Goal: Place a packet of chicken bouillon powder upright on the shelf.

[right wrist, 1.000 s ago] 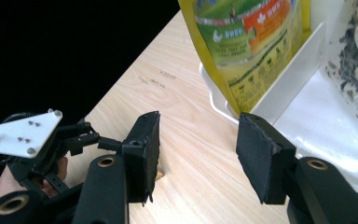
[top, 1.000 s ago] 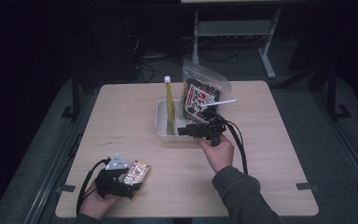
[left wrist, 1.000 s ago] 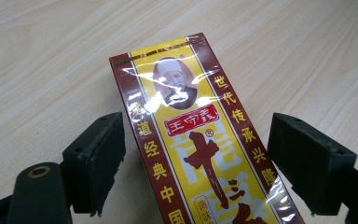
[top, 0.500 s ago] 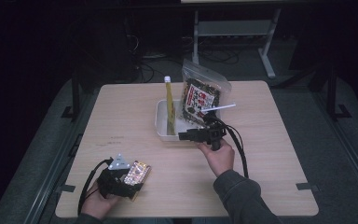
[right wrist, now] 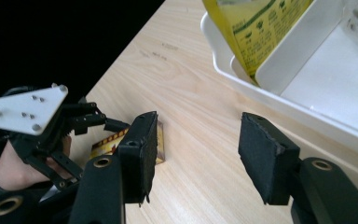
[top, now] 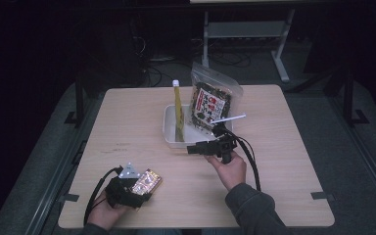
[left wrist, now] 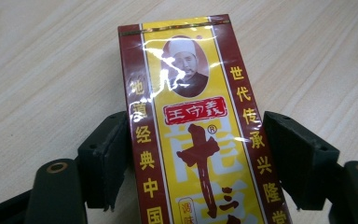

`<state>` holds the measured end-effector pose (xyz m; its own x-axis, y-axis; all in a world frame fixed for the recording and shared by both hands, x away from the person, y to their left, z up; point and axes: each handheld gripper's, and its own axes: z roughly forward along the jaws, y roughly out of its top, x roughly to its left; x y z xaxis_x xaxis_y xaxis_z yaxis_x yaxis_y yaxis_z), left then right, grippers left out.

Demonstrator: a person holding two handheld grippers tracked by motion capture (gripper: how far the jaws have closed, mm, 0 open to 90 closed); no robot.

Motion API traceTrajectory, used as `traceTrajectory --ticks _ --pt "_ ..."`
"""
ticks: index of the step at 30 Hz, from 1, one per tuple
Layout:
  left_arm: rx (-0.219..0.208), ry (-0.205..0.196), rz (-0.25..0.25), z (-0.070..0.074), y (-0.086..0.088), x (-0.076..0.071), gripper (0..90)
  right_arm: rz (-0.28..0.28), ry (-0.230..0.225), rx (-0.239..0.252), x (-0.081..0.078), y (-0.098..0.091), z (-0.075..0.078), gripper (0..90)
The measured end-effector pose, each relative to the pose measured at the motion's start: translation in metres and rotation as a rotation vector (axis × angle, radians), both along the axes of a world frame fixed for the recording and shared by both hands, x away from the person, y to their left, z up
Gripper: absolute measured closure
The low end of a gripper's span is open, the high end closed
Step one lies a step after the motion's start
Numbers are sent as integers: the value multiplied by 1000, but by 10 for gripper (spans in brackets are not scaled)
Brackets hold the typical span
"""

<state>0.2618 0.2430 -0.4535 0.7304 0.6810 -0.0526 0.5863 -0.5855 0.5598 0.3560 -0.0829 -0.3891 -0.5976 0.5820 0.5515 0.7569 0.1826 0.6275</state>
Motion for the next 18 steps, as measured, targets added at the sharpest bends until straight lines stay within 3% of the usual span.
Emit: traceTrajectory --ticks 8,18 --pt "11 8 15 2 -1 2 314 22 12 -17 -4 2 -6 448" --pt "-21 -11 21 5 2 4 318 53 28 -27 -5 4 -8 430"
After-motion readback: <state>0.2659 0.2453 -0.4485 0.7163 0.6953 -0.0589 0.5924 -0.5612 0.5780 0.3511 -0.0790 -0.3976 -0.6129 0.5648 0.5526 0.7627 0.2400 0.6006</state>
